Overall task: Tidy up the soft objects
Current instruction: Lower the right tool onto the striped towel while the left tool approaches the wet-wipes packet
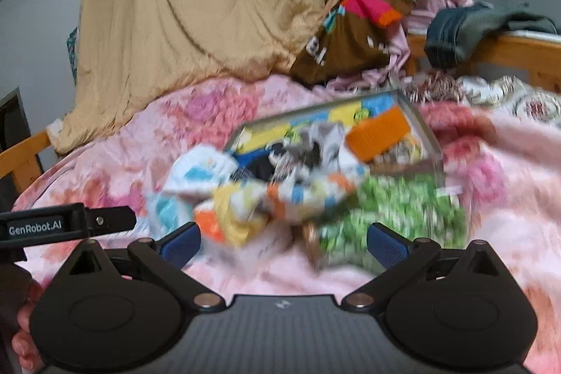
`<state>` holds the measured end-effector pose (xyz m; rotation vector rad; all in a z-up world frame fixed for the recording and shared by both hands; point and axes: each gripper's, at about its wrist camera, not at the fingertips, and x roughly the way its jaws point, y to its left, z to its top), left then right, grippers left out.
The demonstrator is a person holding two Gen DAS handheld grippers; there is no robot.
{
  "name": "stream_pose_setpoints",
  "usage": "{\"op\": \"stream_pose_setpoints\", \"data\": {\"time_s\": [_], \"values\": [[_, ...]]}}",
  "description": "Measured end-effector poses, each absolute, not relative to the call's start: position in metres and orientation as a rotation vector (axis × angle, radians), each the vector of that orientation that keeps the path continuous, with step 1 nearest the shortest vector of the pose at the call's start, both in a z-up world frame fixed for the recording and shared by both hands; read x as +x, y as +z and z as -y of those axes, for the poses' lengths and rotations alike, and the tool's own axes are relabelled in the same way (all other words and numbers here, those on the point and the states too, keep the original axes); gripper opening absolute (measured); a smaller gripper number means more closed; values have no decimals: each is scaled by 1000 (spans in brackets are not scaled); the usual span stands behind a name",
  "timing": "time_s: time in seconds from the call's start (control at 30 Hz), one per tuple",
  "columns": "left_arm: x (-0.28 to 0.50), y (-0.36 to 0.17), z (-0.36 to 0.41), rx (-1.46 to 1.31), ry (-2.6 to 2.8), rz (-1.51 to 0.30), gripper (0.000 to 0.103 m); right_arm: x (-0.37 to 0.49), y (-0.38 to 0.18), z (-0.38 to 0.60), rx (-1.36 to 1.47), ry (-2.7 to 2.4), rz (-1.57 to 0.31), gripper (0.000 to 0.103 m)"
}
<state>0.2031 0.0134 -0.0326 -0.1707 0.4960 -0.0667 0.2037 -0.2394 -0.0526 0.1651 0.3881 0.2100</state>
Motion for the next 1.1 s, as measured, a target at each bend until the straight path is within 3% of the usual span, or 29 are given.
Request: {"op": "stream_pose_setpoints", "data": {"time_s": [0.5,1.1], "values": [[245,-51,-24,-258,-44,-412,102,261,-60,256,182,150,-386,103],[261,-71,-39,-397,-52,-465,102,298,-65,234,216,307,-425,102]]}}
